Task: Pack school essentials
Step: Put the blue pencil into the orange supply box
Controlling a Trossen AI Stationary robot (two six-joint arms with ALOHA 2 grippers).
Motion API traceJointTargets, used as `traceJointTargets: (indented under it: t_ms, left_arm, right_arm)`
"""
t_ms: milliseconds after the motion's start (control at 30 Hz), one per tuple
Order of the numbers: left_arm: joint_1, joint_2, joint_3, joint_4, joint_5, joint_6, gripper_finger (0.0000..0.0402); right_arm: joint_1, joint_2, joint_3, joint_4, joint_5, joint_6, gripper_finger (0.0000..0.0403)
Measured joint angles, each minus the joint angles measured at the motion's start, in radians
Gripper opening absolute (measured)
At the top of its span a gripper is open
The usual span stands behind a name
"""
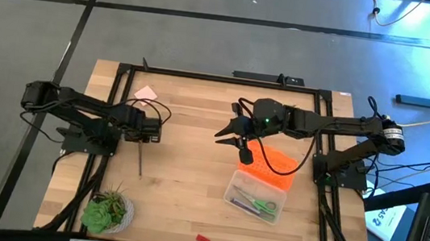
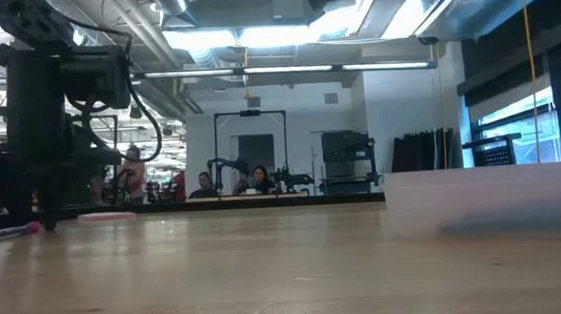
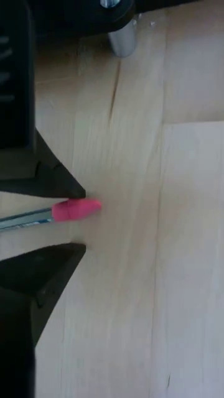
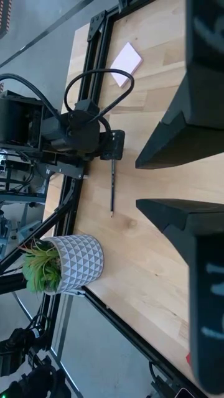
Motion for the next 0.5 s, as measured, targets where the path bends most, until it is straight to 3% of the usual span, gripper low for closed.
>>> traceJointTargets:
  t_ms: [333, 500]
  left_arm:
    - [-0.003, 0.0, 0.0, -0.002, -0.013, 0.029, 0.0033]
    - [-0.003, 0.0, 0.0, -0.002, -0.015, 0.044, 0.0011]
  right_arm:
    - [0.0, 0.0, 0.0, 0.0, 0.0, 0.0, 0.009]
    - [0.0, 0.0, 0.0, 0.0, 0.0, 0.0, 0.009]
